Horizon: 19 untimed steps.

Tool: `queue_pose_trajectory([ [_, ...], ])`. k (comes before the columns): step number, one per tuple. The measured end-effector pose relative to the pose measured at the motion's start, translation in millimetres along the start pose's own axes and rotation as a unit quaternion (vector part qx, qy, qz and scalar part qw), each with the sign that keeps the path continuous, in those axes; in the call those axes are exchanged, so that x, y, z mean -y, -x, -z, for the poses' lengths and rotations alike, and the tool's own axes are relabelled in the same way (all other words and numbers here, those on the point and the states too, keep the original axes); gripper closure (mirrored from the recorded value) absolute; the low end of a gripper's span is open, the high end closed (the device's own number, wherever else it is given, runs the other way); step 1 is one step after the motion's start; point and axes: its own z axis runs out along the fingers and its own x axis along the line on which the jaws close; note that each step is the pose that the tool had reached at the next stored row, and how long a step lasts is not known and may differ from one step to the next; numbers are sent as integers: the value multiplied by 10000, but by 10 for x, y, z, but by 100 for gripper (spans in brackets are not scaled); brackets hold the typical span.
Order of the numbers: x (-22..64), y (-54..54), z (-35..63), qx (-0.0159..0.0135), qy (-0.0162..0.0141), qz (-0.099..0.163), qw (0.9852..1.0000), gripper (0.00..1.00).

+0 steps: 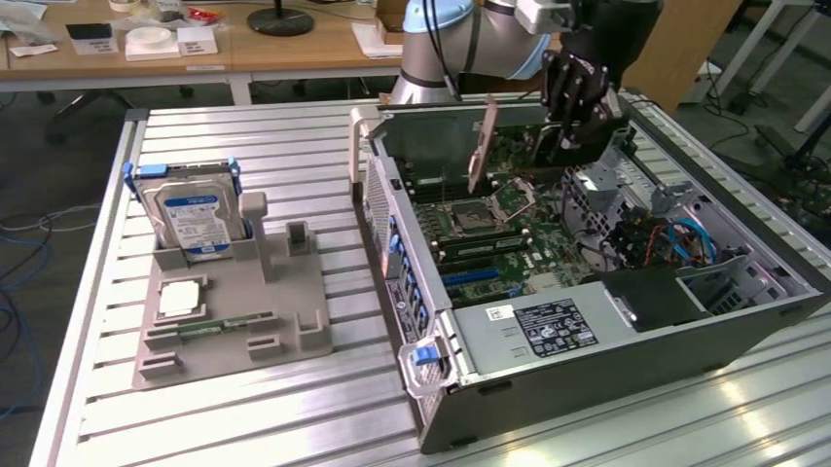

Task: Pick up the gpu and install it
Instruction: 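Insert the gpu into the slot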

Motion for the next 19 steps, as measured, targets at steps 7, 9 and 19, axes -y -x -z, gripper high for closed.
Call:
queue_pose_trajectory([
  [7, -30, 7, -114, 13, -10, 1, 10000, 72],
  [9, -63, 5, -149, 13, -11, 0, 10000, 72],
  [19, -124, -12, -277, 14, -8, 18, 10000, 72],
])
